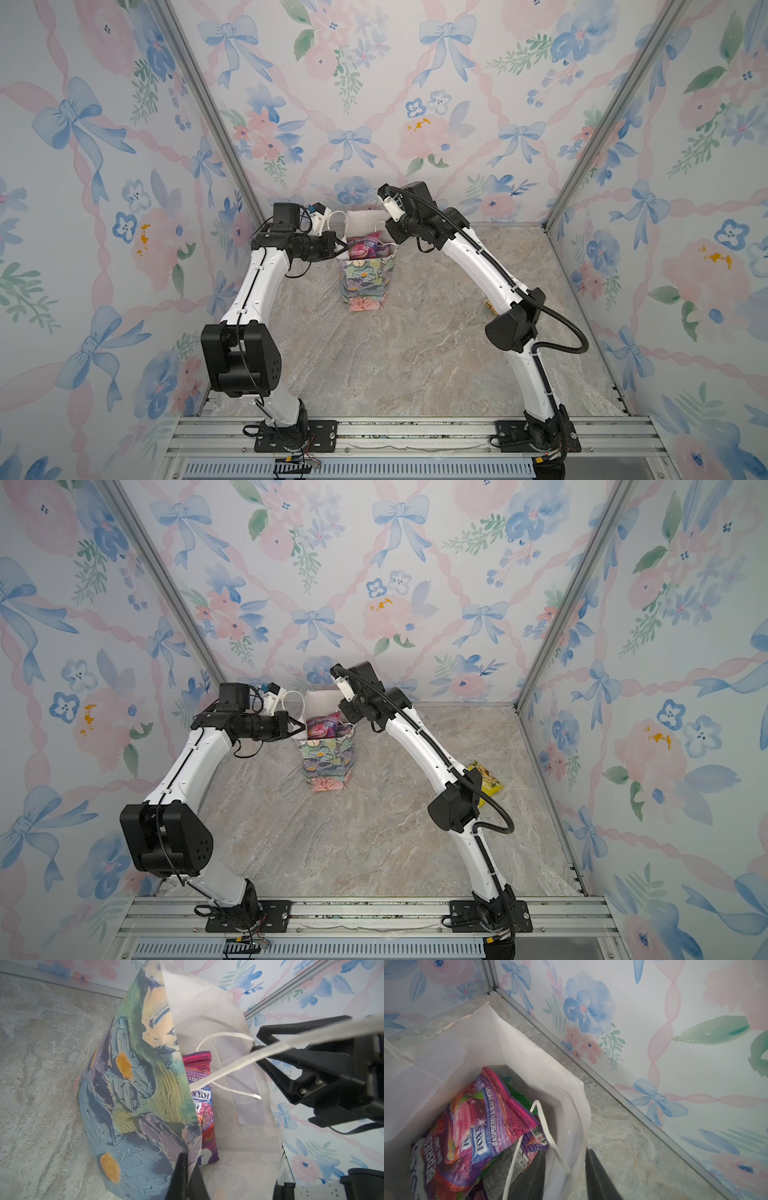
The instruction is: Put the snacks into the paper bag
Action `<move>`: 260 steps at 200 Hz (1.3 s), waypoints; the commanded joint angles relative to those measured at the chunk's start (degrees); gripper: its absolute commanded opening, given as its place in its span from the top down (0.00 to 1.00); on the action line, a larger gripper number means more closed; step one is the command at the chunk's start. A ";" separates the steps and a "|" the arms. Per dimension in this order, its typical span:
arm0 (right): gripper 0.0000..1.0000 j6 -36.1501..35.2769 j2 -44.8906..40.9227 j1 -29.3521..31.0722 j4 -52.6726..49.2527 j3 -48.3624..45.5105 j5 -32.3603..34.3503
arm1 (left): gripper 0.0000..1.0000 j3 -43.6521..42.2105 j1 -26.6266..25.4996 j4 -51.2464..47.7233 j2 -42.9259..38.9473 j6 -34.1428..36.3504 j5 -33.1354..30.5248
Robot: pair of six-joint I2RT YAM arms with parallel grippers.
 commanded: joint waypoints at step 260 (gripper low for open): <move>0.98 6.26 -23.38 -0.91 17.60 -27.08 -19.57 | 1.00 1.44 0.87 0.56 2.05 0.40 3.97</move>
